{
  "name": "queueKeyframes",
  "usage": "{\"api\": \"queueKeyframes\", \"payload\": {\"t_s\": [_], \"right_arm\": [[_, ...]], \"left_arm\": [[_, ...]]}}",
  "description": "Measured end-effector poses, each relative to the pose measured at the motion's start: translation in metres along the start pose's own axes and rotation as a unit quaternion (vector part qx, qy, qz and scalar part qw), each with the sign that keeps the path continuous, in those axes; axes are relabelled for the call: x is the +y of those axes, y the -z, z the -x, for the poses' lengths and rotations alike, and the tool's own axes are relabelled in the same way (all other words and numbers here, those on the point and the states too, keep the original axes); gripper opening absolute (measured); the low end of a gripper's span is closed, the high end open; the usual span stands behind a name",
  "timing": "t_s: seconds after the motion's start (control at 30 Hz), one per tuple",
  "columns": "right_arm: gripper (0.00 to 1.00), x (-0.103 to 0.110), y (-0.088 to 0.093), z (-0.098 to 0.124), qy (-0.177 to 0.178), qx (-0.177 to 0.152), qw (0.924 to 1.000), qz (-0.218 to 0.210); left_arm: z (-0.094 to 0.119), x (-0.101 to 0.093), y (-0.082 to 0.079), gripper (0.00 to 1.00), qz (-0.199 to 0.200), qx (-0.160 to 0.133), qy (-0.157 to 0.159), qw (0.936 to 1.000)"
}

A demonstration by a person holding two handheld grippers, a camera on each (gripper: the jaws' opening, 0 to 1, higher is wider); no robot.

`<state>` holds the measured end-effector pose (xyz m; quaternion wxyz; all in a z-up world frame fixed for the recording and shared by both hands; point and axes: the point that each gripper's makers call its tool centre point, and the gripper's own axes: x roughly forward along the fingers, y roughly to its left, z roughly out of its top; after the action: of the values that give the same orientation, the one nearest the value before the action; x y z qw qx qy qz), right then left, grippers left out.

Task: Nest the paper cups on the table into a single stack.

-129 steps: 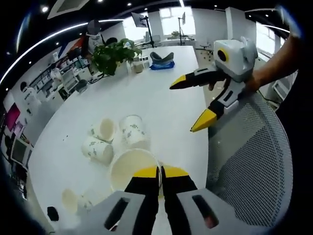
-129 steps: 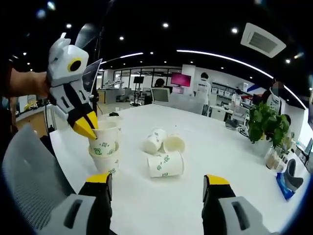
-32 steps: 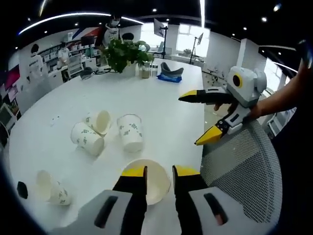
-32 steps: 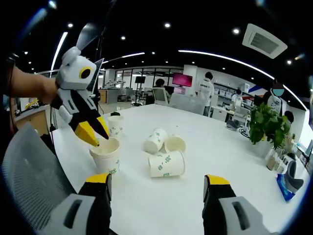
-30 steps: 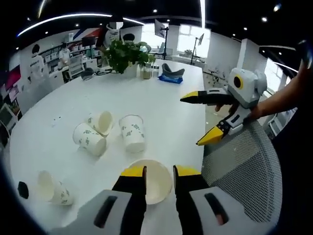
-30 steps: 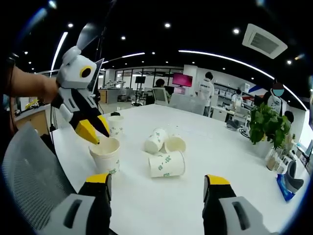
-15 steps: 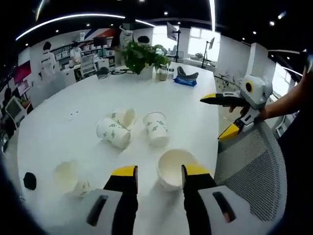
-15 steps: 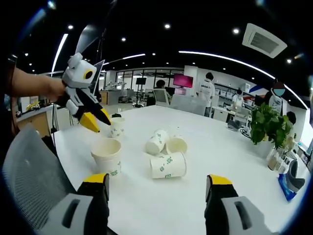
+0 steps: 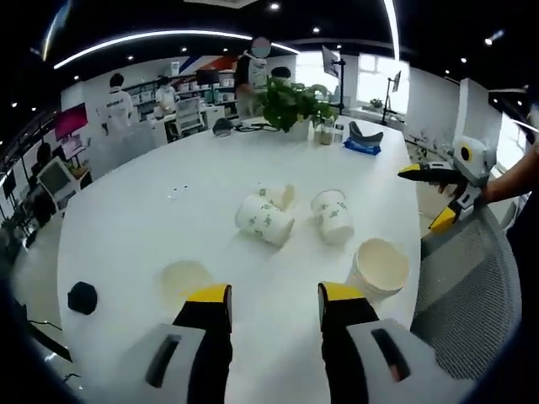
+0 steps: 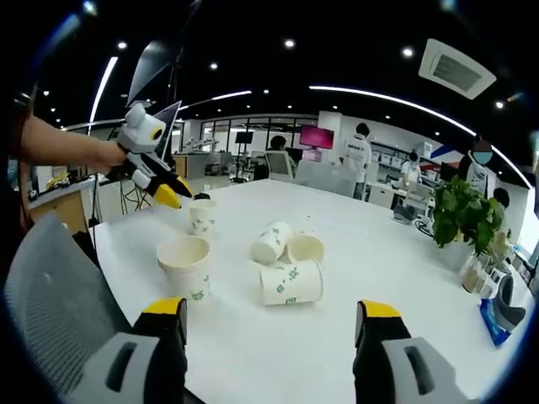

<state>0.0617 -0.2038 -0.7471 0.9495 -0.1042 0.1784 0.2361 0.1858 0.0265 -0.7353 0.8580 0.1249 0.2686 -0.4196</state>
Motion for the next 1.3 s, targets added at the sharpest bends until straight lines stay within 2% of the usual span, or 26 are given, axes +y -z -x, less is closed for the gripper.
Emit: {"api": "queueKeyframes", "payload": {"t_s": [0.13,0.27,0.57,0.7,0.77,0.83,0.97,1.03,1.17,1.3], "right_arm": [[0.83,0.0,0.0,0.0,0.001,0.001,1.0,0.002],[0.83,-0.001,0.001,0.0,0.002,0.001,1.0,0.003],[0.82,-0.001,0.002,0.0,0.002,0.005,1.0,0.007],[0.82,-0.002,0.003,0.0,0.003,0.006,1.0,0.006],[0.82,-0.001,0.003,0.0,0.002,0.006,1.0,0.007],[0.82,-0.001,0.003,0.0,0.003,0.007,0.9999,0.007],[0.82,-0.001,0.003,0.0,0.003,0.007,0.9999,0.007],[0.81,-0.001,0.003,0.0,0.003,0.007,0.9999,0.007],[0.81,0.0,0.002,0.0,0.003,0.008,0.9999,0.008],[0.81,0.0,0.002,0.0,0.003,0.008,0.9999,0.008]], "left_arm": [[-0.004,0.017,0.003,0.37,0.005,-0.002,-0.006,1.0],[-0.012,0.028,0.01,0.35,0.002,0.015,-0.007,0.9999],[-0.033,0.047,0.024,0.24,-0.031,0.035,-0.003,0.9989],[-0.035,0.042,0.017,0.18,-0.042,0.032,0.002,0.9986],[-0.043,0.054,0.024,0.17,-0.045,0.036,0.004,0.9984],[-0.044,0.049,0.024,0.16,-0.044,0.042,0.007,0.9981],[-0.049,0.053,0.032,0.13,-0.042,0.054,0.012,0.9976],[-0.048,0.047,0.03,0.11,-0.043,0.056,0.012,0.9974],[-0.052,0.055,0.035,0.05,-0.044,0.06,0.01,0.9971],[-0.05,0.053,0.033,0.02,-0.049,0.06,0.007,0.997]]}}
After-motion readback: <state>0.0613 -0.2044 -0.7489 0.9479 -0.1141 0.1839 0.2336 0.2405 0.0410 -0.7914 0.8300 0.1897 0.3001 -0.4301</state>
